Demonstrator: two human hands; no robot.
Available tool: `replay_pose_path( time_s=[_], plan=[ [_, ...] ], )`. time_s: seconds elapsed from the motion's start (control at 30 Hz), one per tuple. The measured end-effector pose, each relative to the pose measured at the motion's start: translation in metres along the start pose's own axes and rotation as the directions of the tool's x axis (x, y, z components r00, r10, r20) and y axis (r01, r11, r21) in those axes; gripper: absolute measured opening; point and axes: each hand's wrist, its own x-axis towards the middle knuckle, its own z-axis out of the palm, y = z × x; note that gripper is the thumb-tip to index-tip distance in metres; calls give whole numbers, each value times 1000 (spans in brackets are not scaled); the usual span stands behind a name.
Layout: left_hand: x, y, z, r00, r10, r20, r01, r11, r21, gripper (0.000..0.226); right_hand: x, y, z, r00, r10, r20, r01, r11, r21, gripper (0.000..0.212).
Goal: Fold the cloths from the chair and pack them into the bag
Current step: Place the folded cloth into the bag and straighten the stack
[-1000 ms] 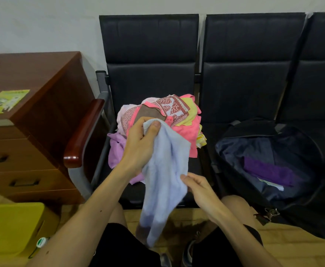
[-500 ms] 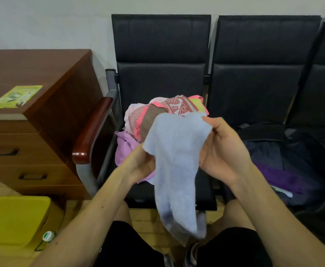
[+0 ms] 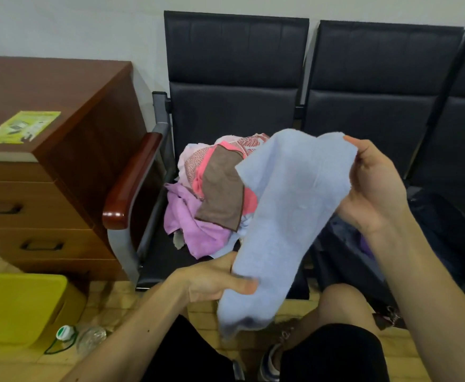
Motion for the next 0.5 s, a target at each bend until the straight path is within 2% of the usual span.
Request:
replay_pose_path(
  time_s=[0.07, 0.1, 0.17, 0.2, 0.23, 0.3, 0.33, 0.4, 0.43, 0.47, 0.5],
  plan=[
    [-3, 5, 3, 996, -8, -87, 17, 995, 102, 56, 4, -3, -6, 1000, -5, -29, 6, 1000, 21, 25],
    [-4, 5, 1, 996, 12, -88, -5, 997, 81, 55, 8, -3, -11, 998, 2, -57, -1, 1000, 30, 23],
    [-7, 4, 0, 995, 27, -98, -33, 998, -57, 70, 15, 0, -22, 988, 35, -152, -29, 999, 42, 17],
    [-10, 6, 1, 992, 40, -120, -54, 991, -119, 68, 18, 6, -29, 976, 69, -206, -58, 997, 57, 16],
    [-13, 9, 5, 986, 72, -148, -94, 985, -146, 54, 19, 16, -34, 959, 111, -261, -100, 993, 57, 18],
    [-18, 20, 14, 963, 129, -238, -172, 971, -168, 25, 9, 50, -48, 943, 172, -285, -163, 985, 54, 33],
    [-20, 28, 19, 944, 138, -298, -197, 964, -176, 18, 0, 70, -54, 935, 219, -279, -221, 975, 26, 40],
    [-19, 41, 22, 919, 154, -363, -258, 931, -258, 20, -27, 110, -58, 865, 443, -235, -452, 892, 14, 51],
    [-18, 47, 23, 909, 155, -387, -281, 913, -296, 26, -39, 124, -60, 808, 562, -178, -561, 826, 57, 68],
    [-17, 54, 24, 897, 139, -420, -287, 906, -312, 30, -49, 135, -61, 778, 615, -133, -616, 787, 39, 84],
    [-16, 57, 23, 889, 131, -440, -287, 907, -309, 32, -55, 141, -59, 783, 614, -96, -615, 788, 25, 92]
  ],
)
